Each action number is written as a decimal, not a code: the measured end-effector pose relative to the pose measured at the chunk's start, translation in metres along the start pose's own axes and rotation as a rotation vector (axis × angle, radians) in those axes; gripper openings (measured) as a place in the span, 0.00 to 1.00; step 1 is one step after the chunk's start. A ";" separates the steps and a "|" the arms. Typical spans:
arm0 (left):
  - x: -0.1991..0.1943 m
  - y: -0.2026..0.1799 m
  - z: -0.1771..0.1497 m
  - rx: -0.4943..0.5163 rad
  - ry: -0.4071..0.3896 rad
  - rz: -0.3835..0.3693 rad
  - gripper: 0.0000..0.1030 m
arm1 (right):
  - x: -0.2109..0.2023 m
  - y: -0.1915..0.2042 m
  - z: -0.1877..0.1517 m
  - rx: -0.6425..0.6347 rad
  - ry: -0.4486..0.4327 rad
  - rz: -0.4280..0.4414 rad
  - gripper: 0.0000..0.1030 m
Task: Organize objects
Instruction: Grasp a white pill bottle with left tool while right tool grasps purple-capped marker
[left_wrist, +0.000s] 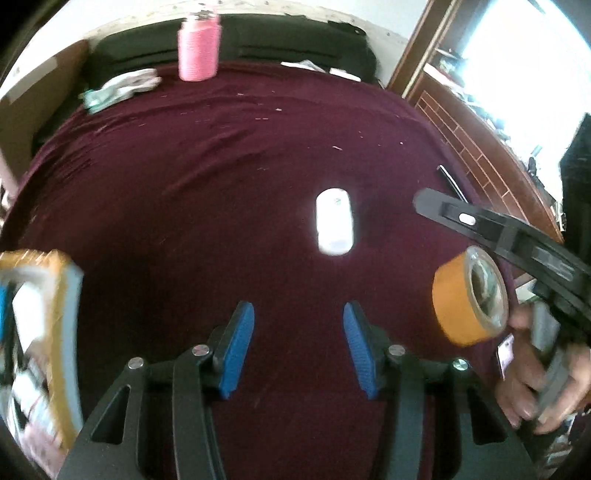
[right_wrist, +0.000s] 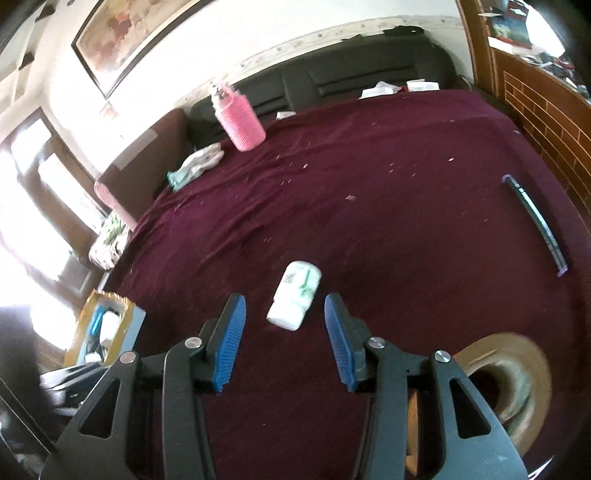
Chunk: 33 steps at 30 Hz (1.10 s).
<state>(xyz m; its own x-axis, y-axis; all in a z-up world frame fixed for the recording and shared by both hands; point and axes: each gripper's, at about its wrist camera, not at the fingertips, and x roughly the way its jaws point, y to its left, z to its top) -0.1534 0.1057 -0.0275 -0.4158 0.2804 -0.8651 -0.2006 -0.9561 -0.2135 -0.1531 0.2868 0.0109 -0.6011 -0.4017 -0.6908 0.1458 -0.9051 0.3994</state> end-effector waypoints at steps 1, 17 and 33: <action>0.008 -0.005 0.007 0.006 0.008 -0.005 0.43 | -0.003 -0.005 0.005 0.002 0.009 -0.003 0.41; 0.076 -0.031 0.054 0.051 -0.009 0.067 0.40 | -0.017 -0.130 0.064 0.028 0.018 -0.224 0.41; 0.037 -0.007 -0.007 0.052 0.033 0.062 0.27 | 0.030 -0.212 0.077 0.074 0.150 -0.403 0.32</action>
<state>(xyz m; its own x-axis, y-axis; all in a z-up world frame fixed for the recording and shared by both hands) -0.1608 0.1222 -0.0608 -0.3995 0.2171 -0.8907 -0.2219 -0.9656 -0.1358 -0.2629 0.4773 -0.0477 -0.4766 -0.0392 -0.8783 -0.1369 -0.9835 0.1181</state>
